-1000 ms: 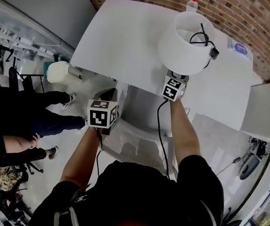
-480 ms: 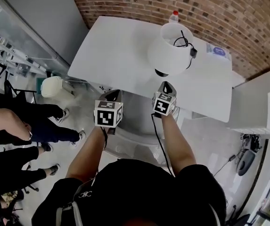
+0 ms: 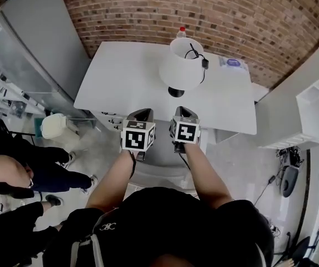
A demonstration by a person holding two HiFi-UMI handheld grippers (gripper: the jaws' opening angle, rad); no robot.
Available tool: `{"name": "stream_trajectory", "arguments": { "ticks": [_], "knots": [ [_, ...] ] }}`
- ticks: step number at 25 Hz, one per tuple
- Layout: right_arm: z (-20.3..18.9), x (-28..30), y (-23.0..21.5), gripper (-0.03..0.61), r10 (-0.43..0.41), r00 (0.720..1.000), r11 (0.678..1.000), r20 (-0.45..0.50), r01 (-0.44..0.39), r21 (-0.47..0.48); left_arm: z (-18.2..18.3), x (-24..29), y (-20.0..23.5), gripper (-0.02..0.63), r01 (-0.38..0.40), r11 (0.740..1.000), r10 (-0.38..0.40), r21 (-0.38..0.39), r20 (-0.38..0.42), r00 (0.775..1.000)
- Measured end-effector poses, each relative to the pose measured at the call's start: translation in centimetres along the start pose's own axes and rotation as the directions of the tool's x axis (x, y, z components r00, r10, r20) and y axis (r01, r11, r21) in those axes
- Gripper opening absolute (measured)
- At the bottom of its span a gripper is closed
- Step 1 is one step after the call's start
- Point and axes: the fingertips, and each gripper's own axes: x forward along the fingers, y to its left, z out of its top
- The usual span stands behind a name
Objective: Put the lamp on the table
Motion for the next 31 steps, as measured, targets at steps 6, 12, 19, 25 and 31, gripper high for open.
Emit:
{"name": "stream_trajectory", "arguments": {
  "ticks": [6,12,19,25,31],
  "knots": [
    [1.3,-3.6,0.5,-0.002,0.019,0.999,0.995,-0.026,-0.016,0.101,0.5,-1.1,-1.8,0.001,0.033,0.999,-0.033,0.006,0.01,0.999],
    [1.3,-5.3,2.7,-0.002,0.045,0.999,0.997,-0.012,-0.044,0.069,-0.4,-1.8,-2.4,0.002,0.04,0.999,-0.039,0.004,-0.02,0.999],
    [0.9,-6.2,3.5,-0.002,0.047,0.999,0.998,-0.004,-0.046,0.03,-0.5,-2.8,-2.7,0.002,0.047,0.999,-0.047,-0.014,-0.006,0.999],
    [0.1,-6.7,4.0,-0.002,0.059,0.998,0.998,-0.003,-0.059,0.038,-1.0,-3.5,-2.4,0.001,0.04,0.999,-0.04,-0.029,-0.009,0.999],
    [-0.3,-7.0,4.5,-0.002,0.082,0.997,0.996,0.011,-0.083,0.041,-1.7,-3.7,-2.7,0.001,0.047,0.999,-0.047,-0.027,-0.019,0.999]
  ]
}}
